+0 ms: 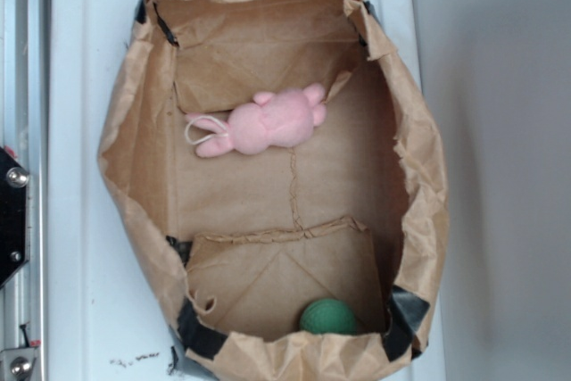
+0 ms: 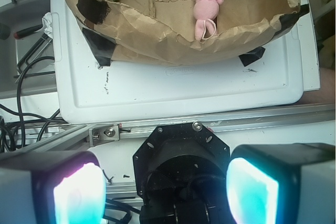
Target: Grab the pink bunny.
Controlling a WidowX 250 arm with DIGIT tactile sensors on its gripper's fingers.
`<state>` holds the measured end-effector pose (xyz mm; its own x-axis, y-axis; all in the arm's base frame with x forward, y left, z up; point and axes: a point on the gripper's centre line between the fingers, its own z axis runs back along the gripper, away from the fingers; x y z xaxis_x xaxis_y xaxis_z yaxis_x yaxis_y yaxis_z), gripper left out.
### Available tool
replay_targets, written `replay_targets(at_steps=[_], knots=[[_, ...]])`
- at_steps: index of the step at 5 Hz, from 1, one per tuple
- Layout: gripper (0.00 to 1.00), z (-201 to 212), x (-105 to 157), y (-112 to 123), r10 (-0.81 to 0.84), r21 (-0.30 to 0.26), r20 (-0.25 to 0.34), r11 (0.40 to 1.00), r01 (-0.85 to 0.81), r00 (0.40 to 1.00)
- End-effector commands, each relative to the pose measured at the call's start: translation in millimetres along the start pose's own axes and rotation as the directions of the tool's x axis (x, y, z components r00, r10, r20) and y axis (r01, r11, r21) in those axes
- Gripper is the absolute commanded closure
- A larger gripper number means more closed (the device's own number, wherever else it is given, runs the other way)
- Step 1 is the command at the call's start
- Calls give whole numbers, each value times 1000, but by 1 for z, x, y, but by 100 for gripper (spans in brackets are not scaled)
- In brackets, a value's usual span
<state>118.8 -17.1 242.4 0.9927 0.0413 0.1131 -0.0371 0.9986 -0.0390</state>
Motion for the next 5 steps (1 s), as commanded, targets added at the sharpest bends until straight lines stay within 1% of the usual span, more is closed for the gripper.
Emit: replay_targets(at_steps=[1,2,3,4,5], knots=[[0,0,0,0,0,0,0,1000,0,1000],[0,-7,17,-9,25,9,29,1000,-26,999],[0,-13,54,-17,58,7,30,998,-59,998],[0,-16,81,-21,72,2,49,997,-72,996],[0,-32,117,-9,82,17,42,996,-83,996]])
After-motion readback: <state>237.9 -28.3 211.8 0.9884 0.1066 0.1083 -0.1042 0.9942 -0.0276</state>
